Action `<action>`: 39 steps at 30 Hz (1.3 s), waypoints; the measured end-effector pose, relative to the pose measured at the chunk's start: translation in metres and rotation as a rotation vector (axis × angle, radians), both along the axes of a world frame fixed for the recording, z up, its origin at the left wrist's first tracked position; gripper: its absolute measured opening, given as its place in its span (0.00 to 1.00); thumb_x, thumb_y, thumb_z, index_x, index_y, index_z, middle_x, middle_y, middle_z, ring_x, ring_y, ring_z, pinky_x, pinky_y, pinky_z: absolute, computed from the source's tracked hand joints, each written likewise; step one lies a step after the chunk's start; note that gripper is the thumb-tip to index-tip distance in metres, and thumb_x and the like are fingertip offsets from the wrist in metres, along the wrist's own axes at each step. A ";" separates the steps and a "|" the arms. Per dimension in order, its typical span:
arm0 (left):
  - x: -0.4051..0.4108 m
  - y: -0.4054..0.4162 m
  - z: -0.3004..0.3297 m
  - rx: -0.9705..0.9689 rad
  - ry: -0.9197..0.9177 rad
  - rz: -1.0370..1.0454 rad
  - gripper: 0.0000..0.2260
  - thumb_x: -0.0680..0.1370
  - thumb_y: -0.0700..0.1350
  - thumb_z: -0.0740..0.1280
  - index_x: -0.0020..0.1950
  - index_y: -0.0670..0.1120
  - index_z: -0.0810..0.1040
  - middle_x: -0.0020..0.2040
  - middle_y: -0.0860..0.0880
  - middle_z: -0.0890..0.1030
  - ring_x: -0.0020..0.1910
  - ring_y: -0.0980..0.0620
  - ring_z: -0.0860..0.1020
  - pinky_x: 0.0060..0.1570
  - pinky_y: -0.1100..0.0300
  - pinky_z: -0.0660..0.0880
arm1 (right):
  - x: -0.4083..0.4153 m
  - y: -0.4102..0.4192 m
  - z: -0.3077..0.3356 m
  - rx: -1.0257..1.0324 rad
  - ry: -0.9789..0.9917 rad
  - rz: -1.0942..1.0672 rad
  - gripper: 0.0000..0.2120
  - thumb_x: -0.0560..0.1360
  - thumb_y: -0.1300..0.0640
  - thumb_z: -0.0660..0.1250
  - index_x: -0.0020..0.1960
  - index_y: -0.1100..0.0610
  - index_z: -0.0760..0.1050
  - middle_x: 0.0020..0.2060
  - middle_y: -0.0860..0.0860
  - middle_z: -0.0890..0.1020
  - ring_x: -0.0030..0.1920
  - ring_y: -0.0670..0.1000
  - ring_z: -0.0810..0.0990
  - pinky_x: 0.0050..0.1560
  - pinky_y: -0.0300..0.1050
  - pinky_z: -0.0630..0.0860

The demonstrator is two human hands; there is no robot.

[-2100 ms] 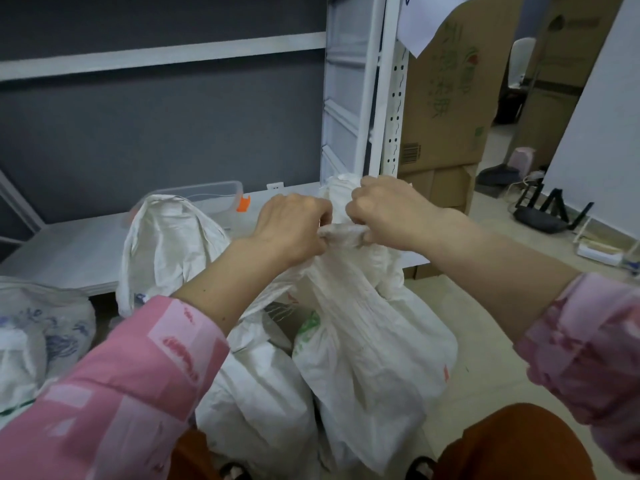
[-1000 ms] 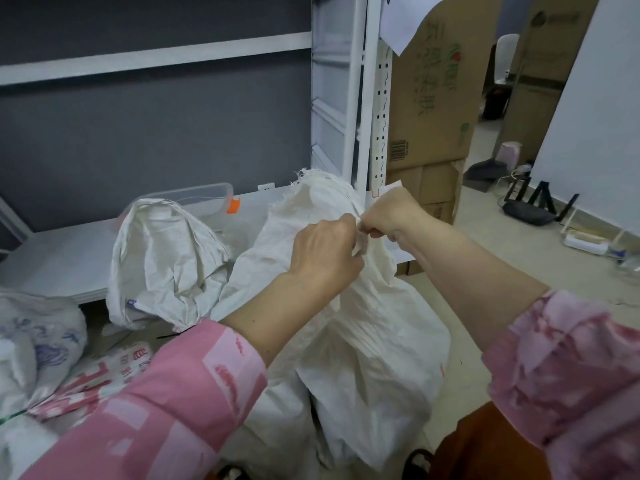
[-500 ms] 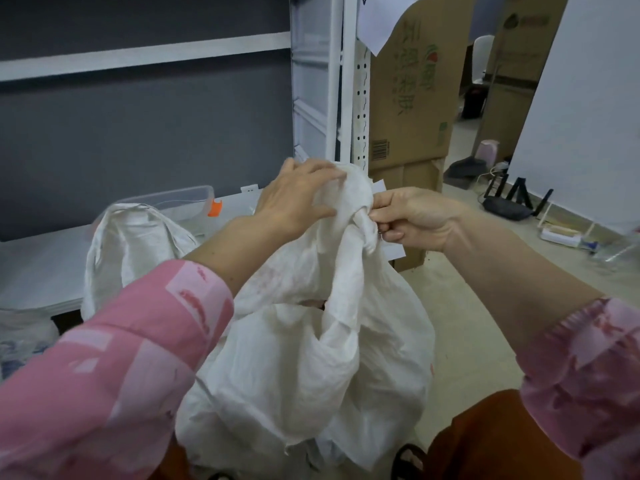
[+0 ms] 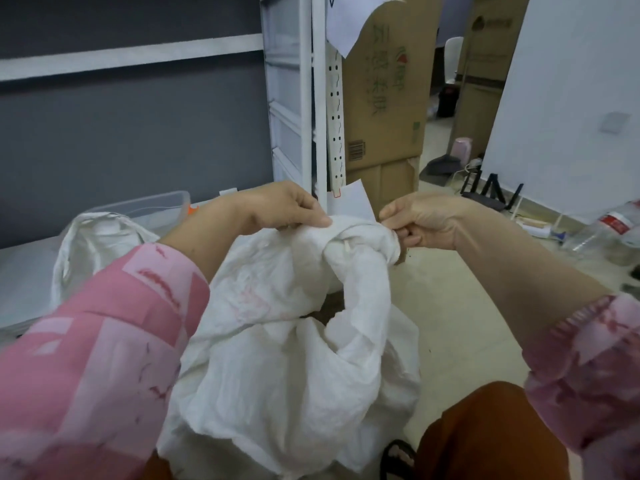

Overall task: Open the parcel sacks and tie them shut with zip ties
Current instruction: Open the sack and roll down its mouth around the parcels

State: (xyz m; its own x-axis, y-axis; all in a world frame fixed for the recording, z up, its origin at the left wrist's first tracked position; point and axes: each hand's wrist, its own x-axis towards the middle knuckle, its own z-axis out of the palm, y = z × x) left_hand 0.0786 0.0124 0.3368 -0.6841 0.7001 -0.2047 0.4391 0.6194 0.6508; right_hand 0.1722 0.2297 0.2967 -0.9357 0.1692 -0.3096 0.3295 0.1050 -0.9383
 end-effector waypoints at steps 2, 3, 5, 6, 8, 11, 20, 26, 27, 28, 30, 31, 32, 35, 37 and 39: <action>-0.002 0.008 0.000 -0.009 0.104 0.060 0.05 0.74 0.49 0.72 0.41 0.49 0.84 0.39 0.54 0.81 0.38 0.57 0.74 0.39 0.65 0.70 | 0.002 -0.010 0.010 0.454 0.082 -0.104 0.04 0.72 0.68 0.68 0.39 0.61 0.76 0.33 0.53 0.76 0.28 0.46 0.73 0.25 0.38 0.70; -0.002 0.014 0.000 -0.029 0.197 0.086 0.06 0.74 0.49 0.71 0.42 0.47 0.83 0.41 0.53 0.81 0.39 0.56 0.74 0.40 0.64 0.71 | 0.004 -0.019 0.017 0.692 0.169 -0.179 0.02 0.71 0.66 0.68 0.40 0.62 0.79 0.35 0.53 0.80 0.33 0.49 0.78 0.31 0.42 0.76; -0.002 0.027 0.002 -0.069 0.341 0.124 0.07 0.75 0.49 0.71 0.43 0.45 0.82 0.41 0.51 0.80 0.41 0.54 0.75 0.42 0.62 0.71 | 0.008 -0.043 0.032 0.987 0.317 -0.234 0.05 0.72 0.60 0.68 0.40 0.62 0.79 0.38 0.54 0.81 0.40 0.56 0.80 0.40 0.49 0.79; -0.001 0.033 0.004 -0.090 0.380 0.138 0.08 0.75 0.49 0.71 0.43 0.45 0.82 0.41 0.50 0.80 0.42 0.53 0.75 0.42 0.60 0.72 | 0.009 -0.056 0.036 1.077 0.333 -0.202 0.07 0.72 0.57 0.70 0.38 0.60 0.76 0.35 0.53 0.78 0.39 0.56 0.78 0.39 0.48 0.76; -0.001 0.045 0.006 -0.136 0.422 0.158 0.10 0.74 0.48 0.70 0.46 0.41 0.82 0.44 0.46 0.81 0.41 0.50 0.75 0.44 0.56 0.74 | 0.009 -0.074 0.035 1.221 0.281 -0.128 0.15 0.72 0.55 0.70 0.34 0.57 0.66 0.32 0.51 0.70 0.38 0.56 0.71 0.36 0.45 0.67; 0.001 0.057 0.004 -0.166 0.419 0.175 0.12 0.74 0.46 0.70 0.50 0.39 0.81 0.43 0.44 0.79 0.39 0.48 0.74 0.42 0.56 0.73 | 0.000 -0.080 0.023 1.189 0.212 -0.115 0.14 0.74 0.60 0.67 0.35 0.57 0.63 0.33 0.51 0.68 0.40 0.56 0.70 0.39 0.45 0.66; -0.001 0.017 -0.007 -0.092 0.231 -0.095 0.28 0.72 0.38 0.73 0.69 0.52 0.70 0.61 0.57 0.72 0.56 0.55 0.72 0.57 0.60 0.71 | -0.019 -0.043 -0.001 0.422 -0.022 -0.116 0.06 0.72 0.70 0.62 0.43 0.62 0.76 0.34 0.57 0.73 0.29 0.50 0.66 0.28 0.41 0.62; -0.018 0.013 -0.050 -0.085 0.176 -0.024 0.18 0.73 0.46 0.73 0.60 0.49 0.74 0.53 0.50 0.78 0.49 0.51 0.75 0.50 0.58 0.73 | -0.023 -0.011 -0.025 -0.005 -0.115 0.017 0.14 0.75 0.74 0.54 0.38 0.61 0.71 0.32 0.54 0.70 0.24 0.45 0.67 0.25 0.36 0.64; -0.022 0.012 -0.049 -0.035 0.091 -0.002 0.15 0.73 0.47 0.73 0.58 0.48 0.75 0.51 0.49 0.79 0.46 0.52 0.76 0.47 0.59 0.74 | -0.021 -0.005 -0.029 -0.034 -0.129 0.033 0.13 0.74 0.74 0.55 0.41 0.61 0.73 0.36 0.55 0.73 0.30 0.47 0.71 0.31 0.38 0.68; -0.025 0.011 -0.047 0.009 -0.008 0.015 0.13 0.74 0.48 0.71 0.56 0.46 0.77 0.48 0.49 0.79 0.43 0.52 0.77 0.44 0.60 0.75 | -0.019 0.001 -0.032 -0.052 -0.147 0.042 0.12 0.74 0.74 0.55 0.44 0.62 0.75 0.39 0.55 0.75 0.36 0.49 0.74 0.38 0.41 0.72; -0.029 0.011 -0.040 0.030 -0.167 0.024 0.11 0.77 0.48 0.68 0.54 0.42 0.79 0.45 0.48 0.80 0.42 0.52 0.77 0.44 0.61 0.76 | -0.014 0.007 -0.033 0.008 -0.197 0.066 0.12 0.75 0.72 0.58 0.46 0.63 0.78 0.43 0.56 0.79 0.43 0.52 0.76 0.46 0.42 0.74; -0.031 0.012 -0.039 0.010 -0.208 0.029 0.10 0.77 0.48 0.67 0.52 0.42 0.80 0.45 0.48 0.81 0.42 0.52 0.78 0.46 0.59 0.76 | -0.013 0.006 -0.031 0.130 -0.200 0.075 0.11 0.75 0.71 0.59 0.46 0.63 0.79 0.43 0.57 0.80 0.44 0.53 0.76 0.45 0.42 0.74; -0.032 0.015 -0.038 -0.008 -0.231 0.045 0.09 0.78 0.48 0.67 0.50 0.43 0.81 0.44 0.48 0.81 0.42 0.51 0.78 0.47 0.58 0.76 | -0.014 0.004 -0.027 0.337 -0.171 0.069 0.09 0.75 0.70 0.61 0.46 0.63 0.79 0.44 0.58 0.79 0.43 0.53 0.75 0.42 0.41 0.72; -0.035 0.027 -0.035 -0.052 -0.260 0.120 0.10 0.78 0.49 0.66 0.48 0.42 0.81 0.42 0.45 0.81 0.40 0.49 0.77 0.44 0.56 0.74 | -0.019 -0.019 -0.003 0.967 0.070 -0.041 0.10 0.76 0.63 0.62 0.52 0.60 0.80 0.53 0.54 0.81 0.48 0.54 0.78 0.42 0.41 0.71; -0.034 0.034 -0.032 -0.050 -0.306 0.152 0.11 0.76 0.48 0.69 0.47 0.40 0.79 0.41 0.43 0.79 0.37 0.48 0.76 0.40 0.56 0.72 | -0.014 -0.044 0.011 1.074 0.247 0.042 0.10 0.76 0.58 0.64 0.56 0.57 0.79 0.55 0.52 0.80 0.54 0.53 0.78 0.47 0.40 0.72; -0.033 0.035 -0.029 -0.016 -0.381 0.165 0.12 0.69 0.45 0.73 0.44 0.38 0.78 0.39 0.43 0.79 0.37 0.48 0.78 0.41 0.56 0.73 | -0.009 -0.067 0.011 1.221 0.277 0.227 0.10 0.74 0.54 0.69 0.50 0.59 0.76 0.45 0.52 0.78 0.47 0.54 0.77 0.43 0.43 0.73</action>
State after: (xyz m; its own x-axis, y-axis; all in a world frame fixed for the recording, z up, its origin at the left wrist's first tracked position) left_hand 0.0460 0.0475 0.3075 -0.6600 0.5823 -0.4747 0.0626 0.6723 0.7376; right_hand 0.1632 0.1623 0.3078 -0.9891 0.0329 0.1435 -0.0004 0.9741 -0.2263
